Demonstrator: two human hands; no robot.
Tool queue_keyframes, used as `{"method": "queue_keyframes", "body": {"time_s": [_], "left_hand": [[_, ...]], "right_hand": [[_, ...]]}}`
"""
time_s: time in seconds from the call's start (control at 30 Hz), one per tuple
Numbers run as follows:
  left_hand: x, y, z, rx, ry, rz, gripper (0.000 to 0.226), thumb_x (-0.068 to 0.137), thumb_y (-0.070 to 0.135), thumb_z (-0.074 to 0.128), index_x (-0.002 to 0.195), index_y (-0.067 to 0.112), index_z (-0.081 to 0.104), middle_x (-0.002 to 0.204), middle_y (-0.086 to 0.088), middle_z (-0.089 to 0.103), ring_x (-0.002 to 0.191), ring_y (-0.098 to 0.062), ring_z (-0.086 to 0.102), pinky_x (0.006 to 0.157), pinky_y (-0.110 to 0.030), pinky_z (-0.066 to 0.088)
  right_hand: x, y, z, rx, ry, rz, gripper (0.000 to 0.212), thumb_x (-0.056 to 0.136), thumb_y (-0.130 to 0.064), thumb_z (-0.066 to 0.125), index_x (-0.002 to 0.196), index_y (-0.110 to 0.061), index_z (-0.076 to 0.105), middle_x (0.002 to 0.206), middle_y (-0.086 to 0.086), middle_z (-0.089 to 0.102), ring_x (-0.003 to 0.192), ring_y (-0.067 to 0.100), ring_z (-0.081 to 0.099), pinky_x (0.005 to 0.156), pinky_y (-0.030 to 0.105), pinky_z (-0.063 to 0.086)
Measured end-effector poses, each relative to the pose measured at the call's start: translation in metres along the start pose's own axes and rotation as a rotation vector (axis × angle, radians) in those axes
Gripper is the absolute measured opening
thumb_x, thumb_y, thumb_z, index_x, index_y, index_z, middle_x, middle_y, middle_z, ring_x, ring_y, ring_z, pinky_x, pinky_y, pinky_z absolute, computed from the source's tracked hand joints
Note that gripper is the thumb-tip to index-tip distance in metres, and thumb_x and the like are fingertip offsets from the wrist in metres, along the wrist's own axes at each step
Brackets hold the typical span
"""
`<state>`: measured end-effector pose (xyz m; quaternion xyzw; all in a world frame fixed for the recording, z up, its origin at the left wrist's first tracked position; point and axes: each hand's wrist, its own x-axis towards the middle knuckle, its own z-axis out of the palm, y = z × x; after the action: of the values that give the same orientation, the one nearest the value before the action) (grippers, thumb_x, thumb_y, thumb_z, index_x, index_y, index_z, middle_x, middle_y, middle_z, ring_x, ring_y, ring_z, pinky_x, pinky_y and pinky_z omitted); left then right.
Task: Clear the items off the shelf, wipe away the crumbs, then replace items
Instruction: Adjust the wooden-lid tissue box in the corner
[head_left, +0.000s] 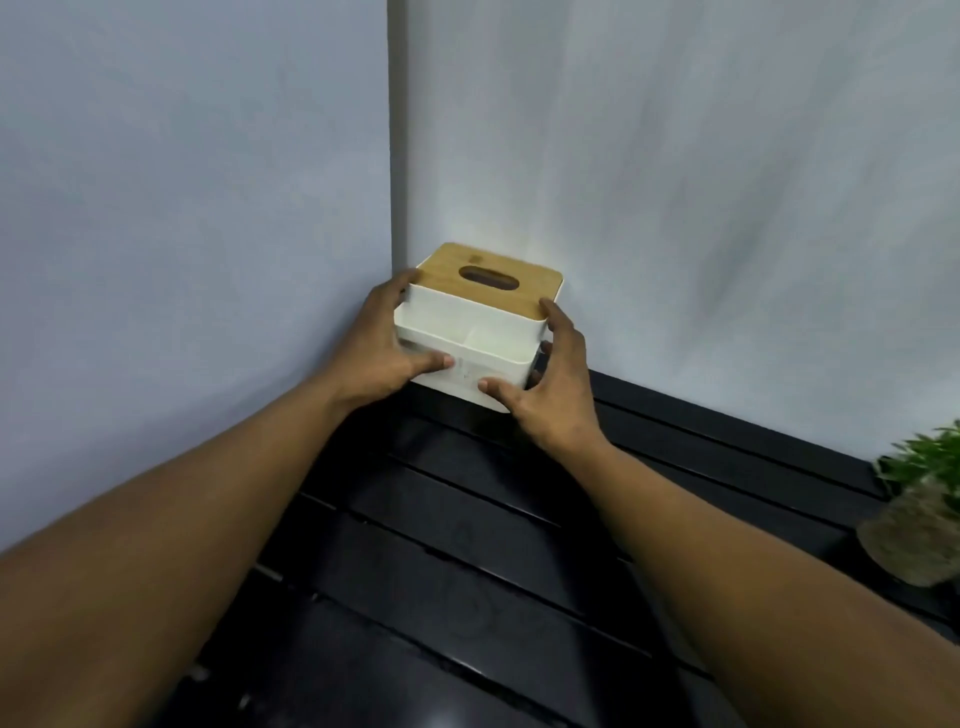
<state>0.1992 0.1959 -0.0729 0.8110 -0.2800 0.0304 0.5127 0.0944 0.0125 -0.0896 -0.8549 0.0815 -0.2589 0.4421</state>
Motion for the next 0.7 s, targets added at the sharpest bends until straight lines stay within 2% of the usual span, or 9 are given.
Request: {"method": "queue_keyframes", "body": {"time_s": [0.07,0.3,0.5,0.7], "left_hand": [[-0.002,-0.001,0.001,-0.021,0.014,0.006,0.096,0.063,0.023,0.088,0.142,0.025,0.035,0.141,0.006,0.042,0.125,-0.007,0.041,0.105,-0.023,0.034],[-0.022,0.016,0.011,-0.02,0.08,-0.017,0.088,0.06,0.036,0.089,0.135,0.036,0.041,0.135,0.011,0.048,0.116,-0.009,0.049,0.1,-0.03,0.044],[-0.045,0.059,0.053,-0.035,0.106,0.021,0.083,0.055,0.044,0.089,0.127,0.04,0.048,0.127,0.019,0.05,0.115,-0.007,0.052,0.098,-0.034,0.048],[-0.062,0.118,0.129,-0.125,0.094,0.11,0.08,0.055,0.034,0.091,0.124,0.036,0.05,0.127,0.012,0.052,0.113,-0.01,0.055,0.093,-0.032,0.05]], "right_hand": [[0.001,0.002,0.001,0.002,0.013,-0.001,0.103,0.062,-0.037,0.086,0.139,-0.045,0.019,0.145,-0.01,0.029,0.132,0.018,0.039,0.104,0.047,0.044],[-0.014,-0.004,-0.026,0.01,-0.003,0.045,0.1,0.063,-0.032,0.085,0.14,-0.042,0.023,0.146,-0.007,0.037,0.129,0.015,0.045,0.105,0.042,0.044],[-0.046,-0.005,-0.093,-0.025,0.009,0.081,0.095,0.068,-0.023,0.083,0.142,-0.036,0.025,0.143,-0.008,0.042,0.124,0.009,0.047,0.096,0.019,0.042],[-0.082,0.021,-0.172,-0.044,0.129,0.17,0.095,0.066,-0.025,0.081,0.14,-0.041,0.024,0.139,-0.008,0.047,0.118,0.01,0.054,0.099,0.035,0.049]]}}
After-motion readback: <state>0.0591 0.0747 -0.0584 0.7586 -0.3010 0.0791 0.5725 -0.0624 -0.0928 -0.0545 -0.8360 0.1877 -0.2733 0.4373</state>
